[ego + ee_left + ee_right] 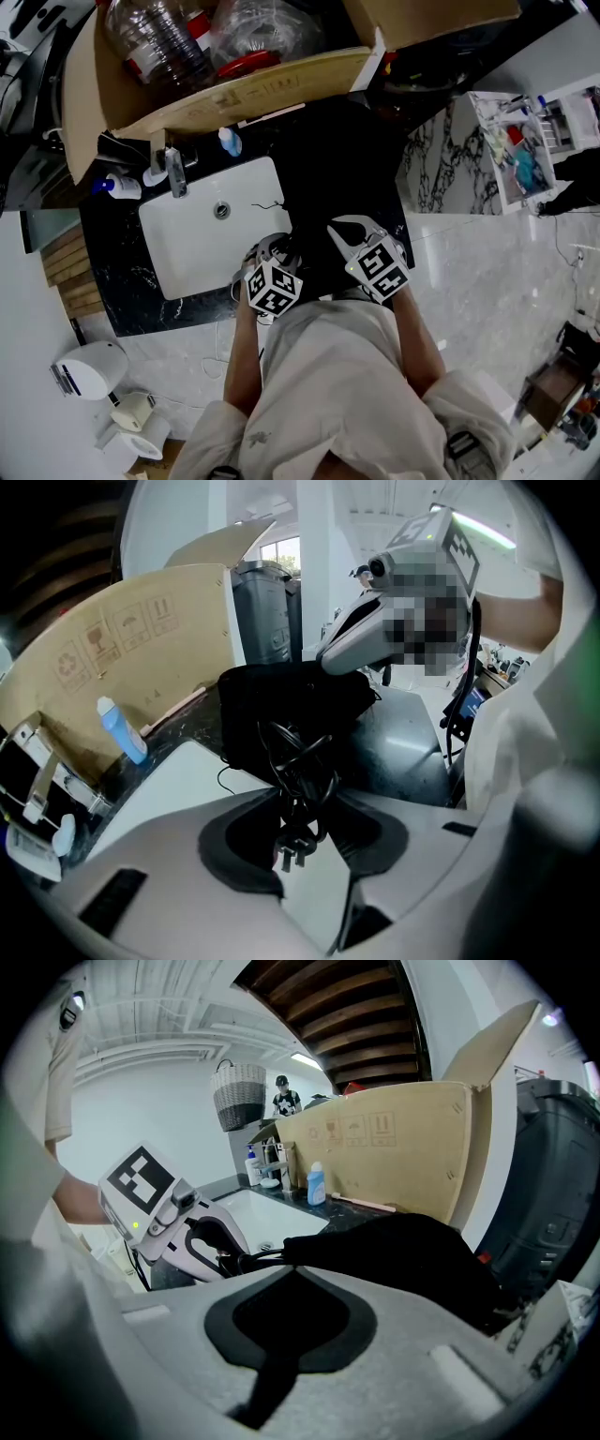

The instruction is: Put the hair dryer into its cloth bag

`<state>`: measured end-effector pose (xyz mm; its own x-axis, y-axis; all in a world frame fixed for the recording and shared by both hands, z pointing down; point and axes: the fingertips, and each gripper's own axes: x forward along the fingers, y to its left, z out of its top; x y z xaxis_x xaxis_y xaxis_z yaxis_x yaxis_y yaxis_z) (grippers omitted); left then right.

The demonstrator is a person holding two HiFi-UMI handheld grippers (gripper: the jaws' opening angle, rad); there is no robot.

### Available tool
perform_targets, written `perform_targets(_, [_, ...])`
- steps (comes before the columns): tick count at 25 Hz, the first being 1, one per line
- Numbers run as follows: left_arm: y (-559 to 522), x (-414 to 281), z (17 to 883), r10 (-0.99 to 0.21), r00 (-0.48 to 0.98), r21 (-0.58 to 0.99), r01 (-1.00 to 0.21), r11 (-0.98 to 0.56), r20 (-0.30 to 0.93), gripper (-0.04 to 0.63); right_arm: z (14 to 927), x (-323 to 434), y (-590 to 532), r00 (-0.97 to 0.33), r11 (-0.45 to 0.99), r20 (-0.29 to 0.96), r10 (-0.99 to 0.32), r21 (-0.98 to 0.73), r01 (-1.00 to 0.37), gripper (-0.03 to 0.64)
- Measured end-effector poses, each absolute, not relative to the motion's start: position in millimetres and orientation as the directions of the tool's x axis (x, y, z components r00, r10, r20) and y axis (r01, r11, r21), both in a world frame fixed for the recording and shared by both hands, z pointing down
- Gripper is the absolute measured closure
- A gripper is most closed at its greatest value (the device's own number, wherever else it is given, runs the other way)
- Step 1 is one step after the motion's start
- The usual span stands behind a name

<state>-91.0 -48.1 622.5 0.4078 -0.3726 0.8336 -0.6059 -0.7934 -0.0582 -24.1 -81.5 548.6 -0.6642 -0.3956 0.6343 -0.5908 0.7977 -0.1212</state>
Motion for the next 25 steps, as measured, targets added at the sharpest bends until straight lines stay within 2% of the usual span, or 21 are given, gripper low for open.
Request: perform_targets(25, [-92,-47,607,-0.444,0.467,-0.036,-0.657,-0.753,0.764,0.465,540,-31,-75,-0.711,0.826,0.61,-0.351,-0.156,-0.542,0.612])
